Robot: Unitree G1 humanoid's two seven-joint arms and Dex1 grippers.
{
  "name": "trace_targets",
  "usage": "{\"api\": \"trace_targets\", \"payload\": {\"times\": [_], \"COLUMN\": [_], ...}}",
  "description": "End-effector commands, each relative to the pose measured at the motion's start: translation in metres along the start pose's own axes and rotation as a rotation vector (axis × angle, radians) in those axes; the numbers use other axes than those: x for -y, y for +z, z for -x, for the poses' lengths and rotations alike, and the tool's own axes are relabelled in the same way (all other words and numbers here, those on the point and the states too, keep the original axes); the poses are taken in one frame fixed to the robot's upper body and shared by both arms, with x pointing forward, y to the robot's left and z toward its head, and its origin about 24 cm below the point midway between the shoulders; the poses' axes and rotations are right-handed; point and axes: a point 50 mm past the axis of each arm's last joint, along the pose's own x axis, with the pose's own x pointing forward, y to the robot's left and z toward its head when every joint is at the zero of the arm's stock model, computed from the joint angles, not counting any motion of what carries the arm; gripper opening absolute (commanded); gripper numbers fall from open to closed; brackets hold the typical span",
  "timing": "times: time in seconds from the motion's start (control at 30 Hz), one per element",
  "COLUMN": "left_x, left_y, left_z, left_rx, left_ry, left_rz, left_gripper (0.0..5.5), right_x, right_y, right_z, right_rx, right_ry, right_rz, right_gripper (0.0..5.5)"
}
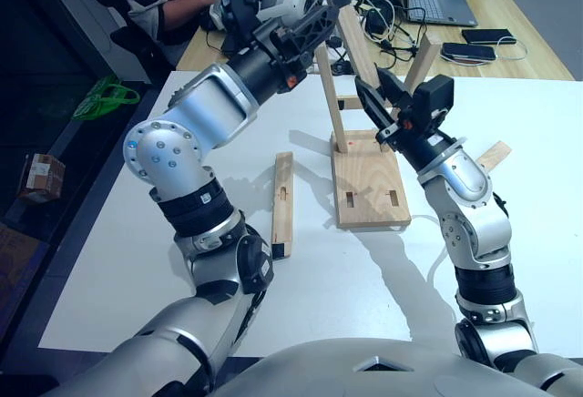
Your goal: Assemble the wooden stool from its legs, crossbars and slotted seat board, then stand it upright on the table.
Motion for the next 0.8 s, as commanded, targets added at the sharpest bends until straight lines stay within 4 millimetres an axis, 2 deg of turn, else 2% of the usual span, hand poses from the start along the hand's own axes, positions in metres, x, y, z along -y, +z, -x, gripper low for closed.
{"api": "trace_targets", "payload": {"times": [0.03, 0.63, 0.8], "left_x": [0.005, 0.009, 0.006], "left_y": [-0.001, -0.005, -0.008], "left_z": [-0.002, -0.001, 0.000], "left_rx": [-0.018, -0.032, -0.043], "left_ry": [-0.024, -0.077, -0.052], "left_rz": [0.017, 0.085, 0.029], "left_gripper": [1.97, 1.97, 1.87], "right_x": [-0.001, -0.011, -0.012], "right_y": [0.001, 0.004, 0.004], "right_z": [-0.002, -0.006, -0.007], "right_rx": [0.013, 0.036, 0.038], "right_ry": [0.001, 0.069, 0.078], "right_rz": [0.003, -0.039, -0.046], "right_gripper": [1.28, 1.28, 1.28]}}
